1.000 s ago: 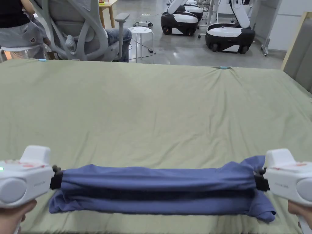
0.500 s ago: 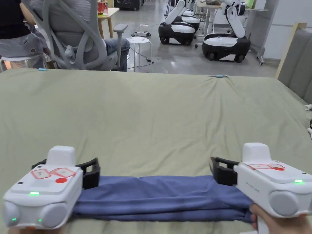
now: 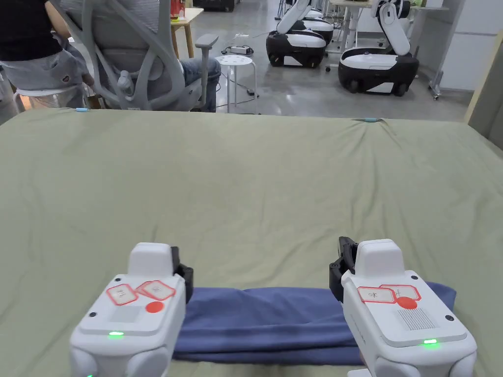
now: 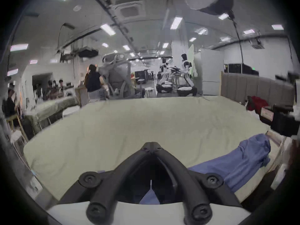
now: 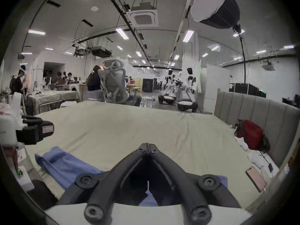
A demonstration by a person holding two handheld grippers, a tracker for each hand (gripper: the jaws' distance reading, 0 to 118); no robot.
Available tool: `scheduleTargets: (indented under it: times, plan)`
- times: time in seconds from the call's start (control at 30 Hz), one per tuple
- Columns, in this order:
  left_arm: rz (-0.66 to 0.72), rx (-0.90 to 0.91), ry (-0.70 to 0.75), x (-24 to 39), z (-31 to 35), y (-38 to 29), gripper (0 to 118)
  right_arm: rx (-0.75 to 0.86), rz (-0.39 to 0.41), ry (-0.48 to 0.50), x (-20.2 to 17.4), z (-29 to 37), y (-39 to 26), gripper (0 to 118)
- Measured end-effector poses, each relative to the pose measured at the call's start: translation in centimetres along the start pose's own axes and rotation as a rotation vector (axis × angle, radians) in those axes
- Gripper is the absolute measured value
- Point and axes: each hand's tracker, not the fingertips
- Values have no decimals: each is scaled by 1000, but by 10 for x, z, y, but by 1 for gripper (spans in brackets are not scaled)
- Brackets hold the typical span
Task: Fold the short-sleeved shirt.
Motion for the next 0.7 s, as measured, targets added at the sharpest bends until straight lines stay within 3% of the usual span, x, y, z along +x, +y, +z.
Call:
scheduleTargets:
  times: [0.2, 0.27, 0.33, 0.47, 0.57, 0.67, 0.7]
  plan:
    - [501, -169, -62, -130, 6, -38, 5, -47, 13, 22, -25, -8, -4, 0]
    - [618, -221, -91, -163, 6, -53, 65, -56, 12, 35, -35, -9, -6, 0]
    - [750, -291, -162, -190, 0, -72, 112, -68, 8, 50, -44, -11, -6, 0]
    - [1036, -362, -294, -219, -22, -113, 113, -79, 16, 69, -59, -14, -8, 0]
    - [1166, -333, -473, -224, -39, -120, 113, -85, 26, 78, -67, -13, -7, 0]
    - [1346, -426, -645, -208, -75, -127, 101, -87, 44, 82, -70, -14, -4, 0]
    - [1358, -433, -648, -199, -86, -130, 92, -87, 46, 80, -70, -14, -3, 0]
